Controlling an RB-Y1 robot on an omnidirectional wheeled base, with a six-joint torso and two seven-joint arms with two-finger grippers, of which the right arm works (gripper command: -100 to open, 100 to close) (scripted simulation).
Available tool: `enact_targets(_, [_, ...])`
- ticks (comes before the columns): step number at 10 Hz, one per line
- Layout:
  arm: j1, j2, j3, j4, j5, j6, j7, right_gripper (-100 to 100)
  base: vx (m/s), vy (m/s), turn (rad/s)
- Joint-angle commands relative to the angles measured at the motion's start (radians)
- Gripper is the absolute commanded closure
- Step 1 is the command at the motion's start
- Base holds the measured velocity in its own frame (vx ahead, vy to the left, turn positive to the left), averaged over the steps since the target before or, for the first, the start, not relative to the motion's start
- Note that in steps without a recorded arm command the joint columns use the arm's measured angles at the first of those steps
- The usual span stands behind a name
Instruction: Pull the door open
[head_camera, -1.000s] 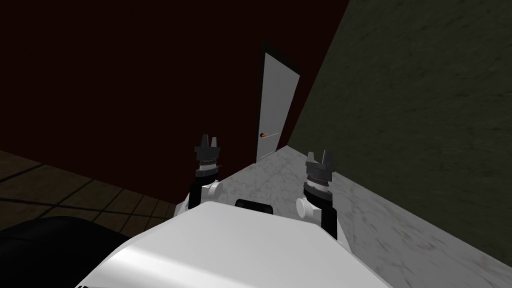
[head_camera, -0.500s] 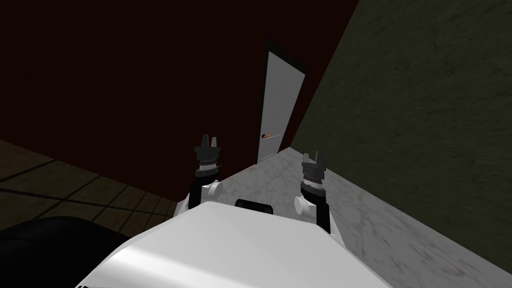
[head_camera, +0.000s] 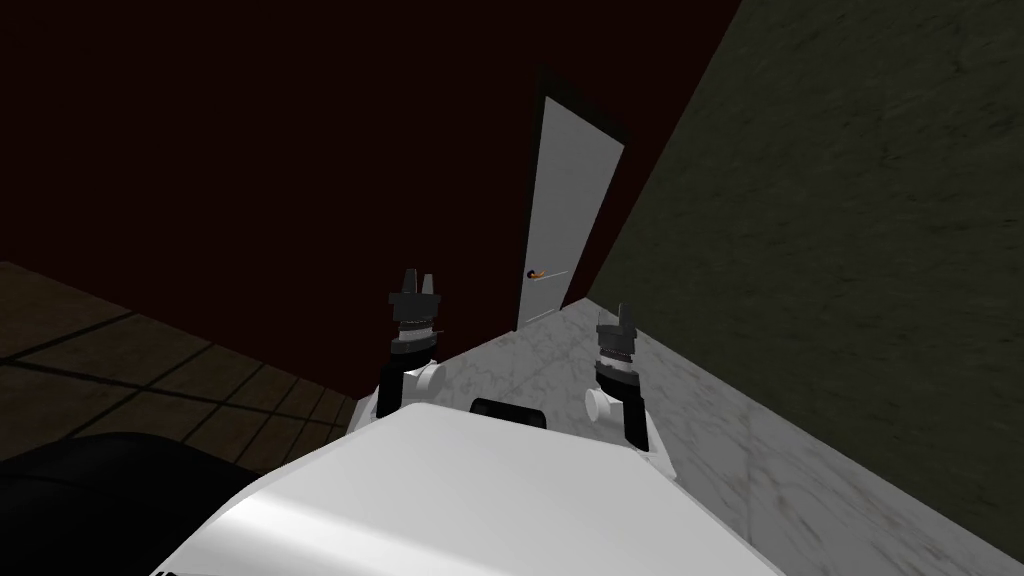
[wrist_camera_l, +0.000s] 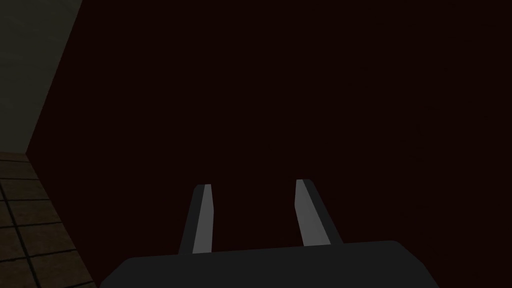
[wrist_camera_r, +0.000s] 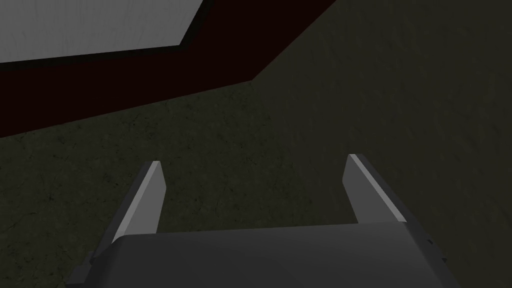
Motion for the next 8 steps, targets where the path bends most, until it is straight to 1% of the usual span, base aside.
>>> enact_targets(1, [-0.024,-0.002,0.0,0.05,0.004,-0.007,-0.003,-100,0.103,-0.055,0.13])
enact_targets(8, [-0.12,-0.026,-0.009,0.257,0.015,-0.027,-0.028,-100,0.082,-0.066,0.13])
